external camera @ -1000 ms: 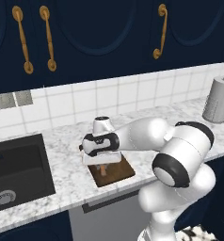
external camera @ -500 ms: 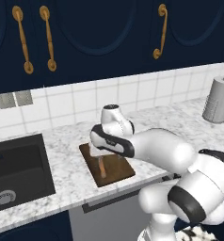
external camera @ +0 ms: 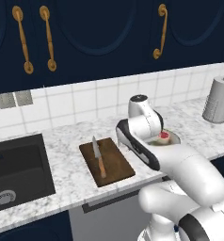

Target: Pick up the knife from the drawer and place it on the cutting board. Then place the meat from the plate to the cutting board.

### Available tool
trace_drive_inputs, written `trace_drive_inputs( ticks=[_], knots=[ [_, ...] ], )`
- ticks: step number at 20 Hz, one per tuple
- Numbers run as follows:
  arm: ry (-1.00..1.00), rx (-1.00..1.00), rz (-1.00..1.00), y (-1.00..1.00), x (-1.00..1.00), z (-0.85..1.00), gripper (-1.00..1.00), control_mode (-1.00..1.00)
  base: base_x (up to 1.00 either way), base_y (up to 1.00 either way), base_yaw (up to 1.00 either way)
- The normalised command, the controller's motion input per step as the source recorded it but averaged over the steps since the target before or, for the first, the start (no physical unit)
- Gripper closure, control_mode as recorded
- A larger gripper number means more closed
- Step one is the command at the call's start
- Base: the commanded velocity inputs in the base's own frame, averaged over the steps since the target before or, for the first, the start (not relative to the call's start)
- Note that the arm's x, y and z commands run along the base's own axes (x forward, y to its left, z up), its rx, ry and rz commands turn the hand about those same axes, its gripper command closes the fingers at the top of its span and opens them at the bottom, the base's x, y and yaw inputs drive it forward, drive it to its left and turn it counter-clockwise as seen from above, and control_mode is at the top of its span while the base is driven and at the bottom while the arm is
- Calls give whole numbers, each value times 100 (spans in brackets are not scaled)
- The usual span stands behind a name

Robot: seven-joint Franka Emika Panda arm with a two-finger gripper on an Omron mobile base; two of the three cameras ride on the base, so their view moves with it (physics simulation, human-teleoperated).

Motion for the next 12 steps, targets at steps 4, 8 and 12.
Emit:
trace_drive_inputs(
  ticks=[4,8,12],
  knots=[
    [0,-19,0,-100,6,32,-100,-100,0,0,0],
    [0,-3,-7,-100,33,43,-100,-100,0,0,0],
    [2,12,-6,-100,73,0,-100,-100,0,0,0]
  ],
)
